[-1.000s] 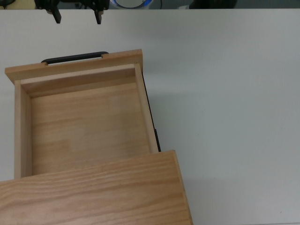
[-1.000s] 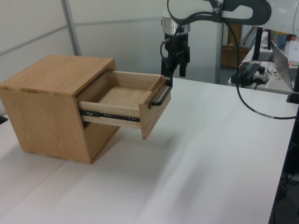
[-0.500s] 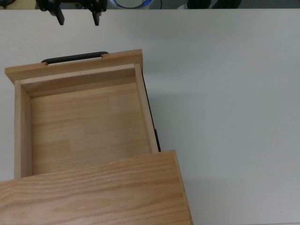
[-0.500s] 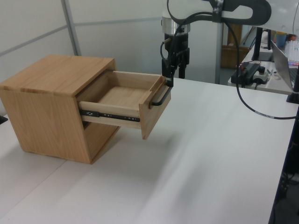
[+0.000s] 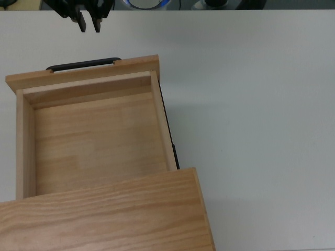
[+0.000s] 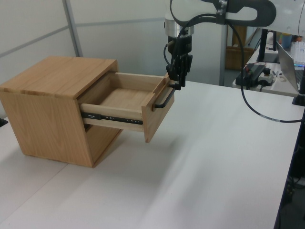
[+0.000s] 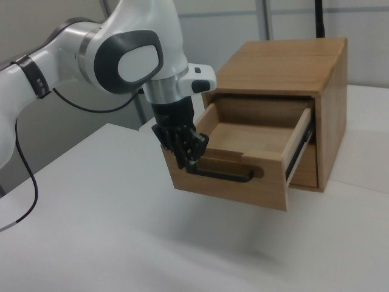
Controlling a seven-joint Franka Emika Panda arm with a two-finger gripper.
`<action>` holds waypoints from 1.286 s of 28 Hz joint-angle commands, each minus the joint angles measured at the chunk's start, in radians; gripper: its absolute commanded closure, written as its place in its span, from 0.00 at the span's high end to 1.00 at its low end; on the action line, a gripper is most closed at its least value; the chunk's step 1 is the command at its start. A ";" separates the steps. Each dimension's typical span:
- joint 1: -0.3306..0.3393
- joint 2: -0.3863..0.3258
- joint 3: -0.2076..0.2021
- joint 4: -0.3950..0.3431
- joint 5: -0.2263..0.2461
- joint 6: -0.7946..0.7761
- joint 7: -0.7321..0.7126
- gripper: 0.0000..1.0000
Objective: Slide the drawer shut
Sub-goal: 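Push the drawer front with the gripper into the wooden cabinet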
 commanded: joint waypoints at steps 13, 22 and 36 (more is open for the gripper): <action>0.005 0.046 0.004 -0.019 -0.067 -0.011 -0.022 0.00; 0.063 0.106 0.004 -0.014 -0.130 0.066 0.019 0.00; 0.091 0.187 0.006 -0.005 -0.196 0.279 0.148 0.00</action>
